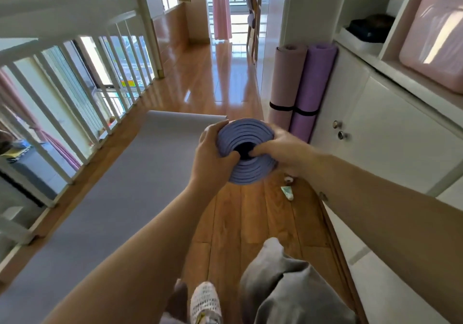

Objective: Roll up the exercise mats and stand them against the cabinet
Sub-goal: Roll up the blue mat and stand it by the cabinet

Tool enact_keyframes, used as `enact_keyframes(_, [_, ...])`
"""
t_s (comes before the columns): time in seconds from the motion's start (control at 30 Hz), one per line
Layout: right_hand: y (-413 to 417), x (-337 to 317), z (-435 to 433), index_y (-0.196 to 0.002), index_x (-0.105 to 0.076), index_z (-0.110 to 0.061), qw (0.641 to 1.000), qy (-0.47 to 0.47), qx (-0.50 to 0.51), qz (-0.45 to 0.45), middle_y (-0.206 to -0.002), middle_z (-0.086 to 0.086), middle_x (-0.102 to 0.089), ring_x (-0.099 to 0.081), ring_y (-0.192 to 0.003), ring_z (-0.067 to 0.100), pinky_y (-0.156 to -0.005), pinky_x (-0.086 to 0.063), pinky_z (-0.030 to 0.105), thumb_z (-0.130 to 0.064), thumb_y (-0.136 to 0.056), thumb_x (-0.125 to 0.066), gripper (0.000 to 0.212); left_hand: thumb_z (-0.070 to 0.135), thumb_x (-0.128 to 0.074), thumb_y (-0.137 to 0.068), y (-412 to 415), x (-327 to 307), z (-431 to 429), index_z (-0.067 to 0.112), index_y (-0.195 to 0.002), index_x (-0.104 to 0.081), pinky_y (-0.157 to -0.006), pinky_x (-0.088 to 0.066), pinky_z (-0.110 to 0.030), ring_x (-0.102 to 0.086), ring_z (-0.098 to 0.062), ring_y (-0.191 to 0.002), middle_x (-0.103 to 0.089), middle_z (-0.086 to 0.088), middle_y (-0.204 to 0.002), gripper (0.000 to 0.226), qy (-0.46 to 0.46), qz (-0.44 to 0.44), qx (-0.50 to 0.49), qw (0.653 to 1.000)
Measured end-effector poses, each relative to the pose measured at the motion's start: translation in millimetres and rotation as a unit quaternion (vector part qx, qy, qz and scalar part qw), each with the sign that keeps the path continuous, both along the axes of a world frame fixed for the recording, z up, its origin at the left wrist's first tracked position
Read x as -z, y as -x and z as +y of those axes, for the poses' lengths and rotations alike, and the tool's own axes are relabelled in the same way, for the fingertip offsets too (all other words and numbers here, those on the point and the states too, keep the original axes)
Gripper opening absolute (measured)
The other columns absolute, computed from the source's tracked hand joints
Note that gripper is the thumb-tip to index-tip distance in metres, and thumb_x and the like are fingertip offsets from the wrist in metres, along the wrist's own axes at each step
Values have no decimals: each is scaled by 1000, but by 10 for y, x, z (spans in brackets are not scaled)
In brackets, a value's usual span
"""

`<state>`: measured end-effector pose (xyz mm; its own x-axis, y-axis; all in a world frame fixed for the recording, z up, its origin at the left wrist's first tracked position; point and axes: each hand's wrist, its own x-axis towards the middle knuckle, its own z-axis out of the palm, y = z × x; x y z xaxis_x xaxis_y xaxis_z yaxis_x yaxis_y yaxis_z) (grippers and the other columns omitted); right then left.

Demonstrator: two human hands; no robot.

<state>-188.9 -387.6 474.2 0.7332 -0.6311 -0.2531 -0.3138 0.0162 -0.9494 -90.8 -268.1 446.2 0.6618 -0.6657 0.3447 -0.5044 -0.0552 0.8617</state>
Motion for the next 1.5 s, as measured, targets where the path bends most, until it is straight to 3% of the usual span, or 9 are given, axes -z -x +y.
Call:
enact_keyframes(0.07, [-74,155,-34,-129,-44,-32,999,4,13,-37,-119,8,-54,-57,-96,22,-68,-56,40,5,-79,-64,65,2,-69,-75,-53,144,-50,14,-131,-48,-77,-44,-5,-50,-12,-104,-51,-3,-124,61,3,-6,-22,1000])
enact_keyframes(0.17, [-220,495,-118,-128,-47,-28,996,4,28,-84,-119,9,-56,-57,-100,21,-70,-55,31,9,-79,-60,62,7,-70,-78,-158,337,-180,14,-142,-35,-86,-50,-26,-49,-17,-107,-47,-4,-123,73,-44,39,-64,996])
enact_keyframes(0.27, [-384,893,-251,-128,-49,-23,993,12,30,-110,-120,8,-56,-54,-113,24,-84,-54,31,10,-79,-59,60,12,-70,-80,-371,567,-376,13,-151,-19,-95,-47,-38,-51,-29,-118,-47,-15,-134,87,-127,105,-76,983])
enact_keyframes(0.47, [-802,1581,-613,-114,-55,-31,987,-57,21,-151,-118,8,-60,-57,-113,26,-90,-53,39,5,-70,-64,57,15,-65,-83,-643,1199,-783,19,-149,-28,-106,-38,-48,-40,-40,-128,-31,-26,-143,76,-137,64,-134,979])
enact_keyframes(0.8, [-383,2819,-1111,-121,-50,-36,990,-75,-75,97,-116,1,-63,-61,-110,22,-89,-54,44,-3,-84,-67,53,8,-56,-91,-269,2352,-1235,32,-151,-21,-115,-15,-54,2,-45,-143,2,-21,-158,73,-360,-10,-62,931])
enact_keyframes(0.97, [122,3281,-1260,-138,-46,-22,941,-16,-149,303,-127,1,-58,-56,-114,18,-87,-52,36,-18,-90,-66,53,9,-59,-91,130,3011,-1257,34,-152,-14,-113,-12,-59,11,-48,-142,12,-20,-157,80,-467,-87,-10,880])
enact_keyframes(1.2, [899,4324,-1142,-123,-59,-15,832,47,-209,512,-122,5,-59,-57,-110,21,-90,-50,31,-15,-90,-63,33,14,-64,-91,409,3624,-1378,36,-150,-18,-113,-8,-59,13,-47,-141,14,-18,-157,79,-460,-114,-30,880])
enact_keyframes(1.37, [1110,4760,-1012,-109,-63,-10,759,104,-303,567,-109,7,-61,-61,-94,22,-67,-48,26,-10,-91,-59,19,14,-65,-90,459,3868,-1430,38,-150,-17,-113,-8,-58,15,-47,-141,15,-19,-157,80,-462,-119,-38,878])
enact_keyframes(1.5, [1100,4929,-997,-89,-60,-13,715,187,-352,574,-91,3,-58,-58,-82,18,-67,-49,26,-5,-90,-57,9,21,-65,-91,491,3942,-1479,38,-150,-16,-113,-8,-59,15,-47,-141,16,-20,-156,78,-469,-117,-38,875])
